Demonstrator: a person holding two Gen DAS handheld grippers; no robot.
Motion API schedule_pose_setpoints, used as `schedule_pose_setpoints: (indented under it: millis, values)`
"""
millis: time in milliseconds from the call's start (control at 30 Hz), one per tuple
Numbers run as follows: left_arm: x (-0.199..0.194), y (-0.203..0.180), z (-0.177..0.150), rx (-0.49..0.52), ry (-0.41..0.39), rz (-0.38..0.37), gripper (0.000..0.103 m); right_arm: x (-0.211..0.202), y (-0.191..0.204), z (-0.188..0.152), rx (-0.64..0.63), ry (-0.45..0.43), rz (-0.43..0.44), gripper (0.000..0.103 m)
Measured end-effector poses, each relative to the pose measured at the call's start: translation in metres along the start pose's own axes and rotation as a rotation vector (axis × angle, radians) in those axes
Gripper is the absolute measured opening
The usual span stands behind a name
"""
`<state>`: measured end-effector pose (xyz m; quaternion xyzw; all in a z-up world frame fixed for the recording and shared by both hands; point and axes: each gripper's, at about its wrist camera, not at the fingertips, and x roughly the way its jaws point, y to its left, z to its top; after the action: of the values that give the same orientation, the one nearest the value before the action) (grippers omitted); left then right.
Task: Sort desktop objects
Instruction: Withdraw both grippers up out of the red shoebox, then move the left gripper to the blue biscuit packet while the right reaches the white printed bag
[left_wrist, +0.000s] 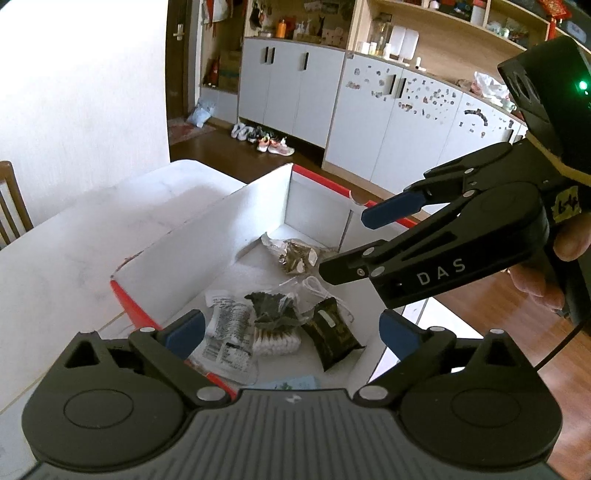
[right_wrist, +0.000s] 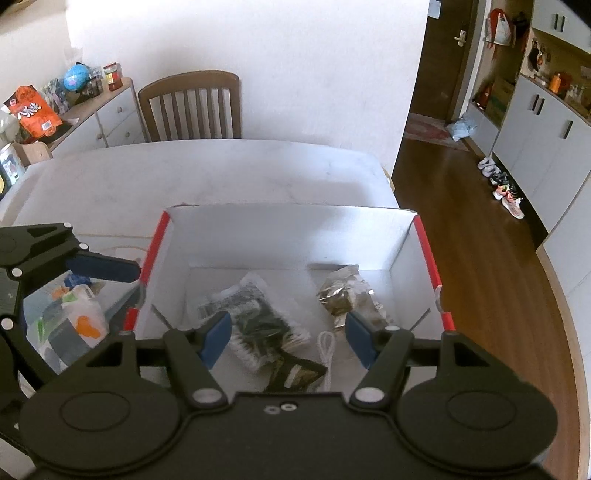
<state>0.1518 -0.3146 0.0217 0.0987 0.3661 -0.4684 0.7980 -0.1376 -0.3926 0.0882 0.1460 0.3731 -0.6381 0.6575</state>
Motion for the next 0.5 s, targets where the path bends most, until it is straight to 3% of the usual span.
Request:
schedule_pose_setpoints:
  millis: [500]
  values:
    - [-0.053, 0.036, -0.038, -0.002, -0.008, -0.004, 0.102, -0.010, 0.066, -0.004, 0.010, -0.012, 0.005, 0.070]
